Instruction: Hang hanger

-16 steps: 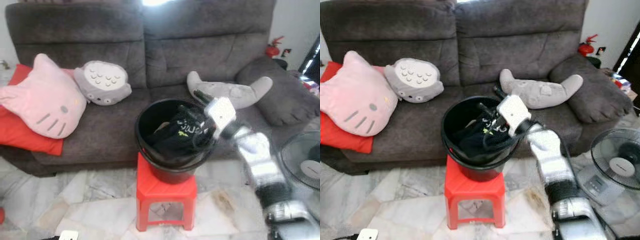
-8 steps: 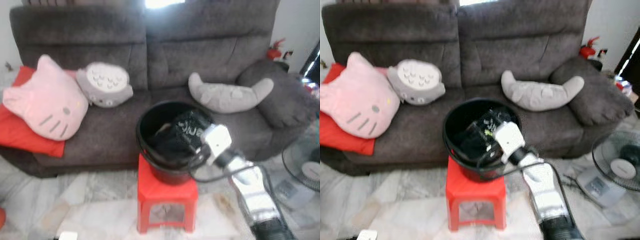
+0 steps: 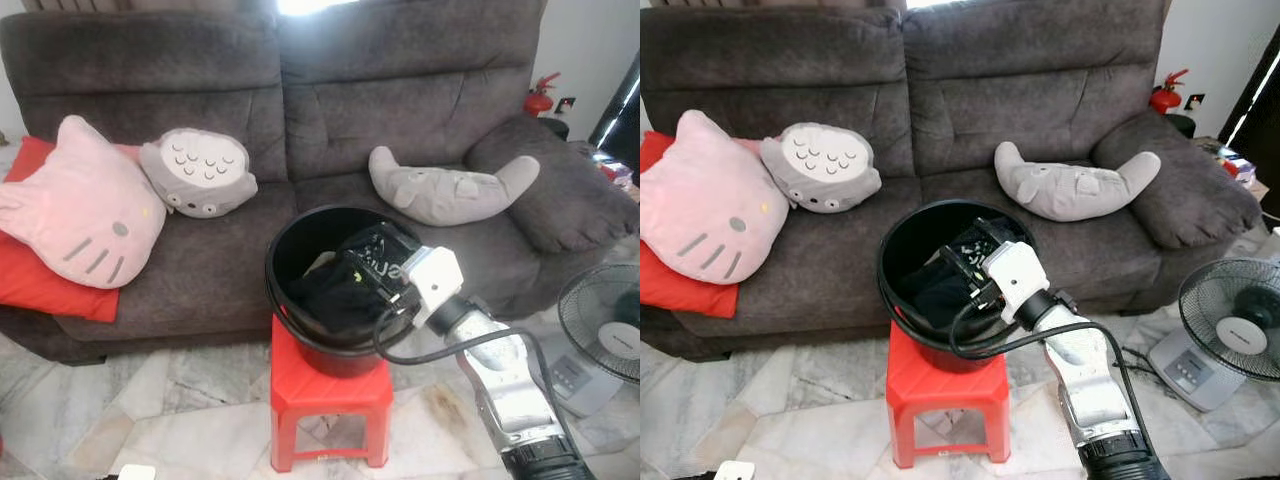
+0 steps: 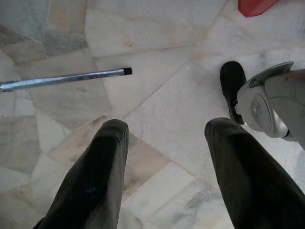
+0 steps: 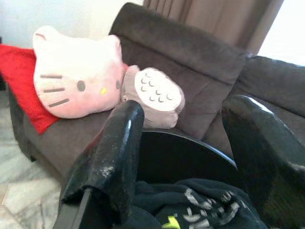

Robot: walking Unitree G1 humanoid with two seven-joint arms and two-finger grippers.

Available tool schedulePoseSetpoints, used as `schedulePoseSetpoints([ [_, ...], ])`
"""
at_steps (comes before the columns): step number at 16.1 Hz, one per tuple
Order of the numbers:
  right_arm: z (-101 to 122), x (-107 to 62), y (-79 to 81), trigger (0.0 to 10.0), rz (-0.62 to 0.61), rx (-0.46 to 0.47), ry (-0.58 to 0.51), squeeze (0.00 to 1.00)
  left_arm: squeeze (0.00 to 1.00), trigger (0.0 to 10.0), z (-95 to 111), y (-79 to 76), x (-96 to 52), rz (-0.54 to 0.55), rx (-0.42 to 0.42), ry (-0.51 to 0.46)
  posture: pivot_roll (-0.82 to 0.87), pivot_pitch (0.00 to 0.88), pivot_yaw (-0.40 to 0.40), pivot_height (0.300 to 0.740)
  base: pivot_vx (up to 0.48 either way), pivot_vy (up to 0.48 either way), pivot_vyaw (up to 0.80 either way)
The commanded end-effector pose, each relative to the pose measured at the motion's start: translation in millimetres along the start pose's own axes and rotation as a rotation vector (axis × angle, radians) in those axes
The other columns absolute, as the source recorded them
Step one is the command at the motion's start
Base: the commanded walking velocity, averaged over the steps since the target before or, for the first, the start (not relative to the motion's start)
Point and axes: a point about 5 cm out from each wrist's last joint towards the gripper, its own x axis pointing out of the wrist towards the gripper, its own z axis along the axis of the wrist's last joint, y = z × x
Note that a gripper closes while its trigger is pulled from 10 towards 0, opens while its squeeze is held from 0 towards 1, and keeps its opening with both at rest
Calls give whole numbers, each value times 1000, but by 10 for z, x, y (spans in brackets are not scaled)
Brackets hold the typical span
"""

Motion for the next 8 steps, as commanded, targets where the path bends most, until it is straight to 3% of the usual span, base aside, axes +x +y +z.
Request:
schedulePoseSetpoints([
  [1, 75, 26, 11, 10000, 8, -8, -20, 0, 0, 10000, -39, 14, -5, 3, 3, 15, -111, 0, 32, 719, 289, 0, 0],
  [6, 83, 27, 66, 10000, 42, -8, -8, 0, 0, 10000, -45, 12, -6, 3, 9, 17, -112, 0, 31, 719, 284, 0, 0],
  [8, 82, 17, 85, 10000, 52, 0, -2, 0, 0, 10000, -45, 14, -6, 6, 20, 18, -112, 0, 30, 719, 0, 0, 0],
])
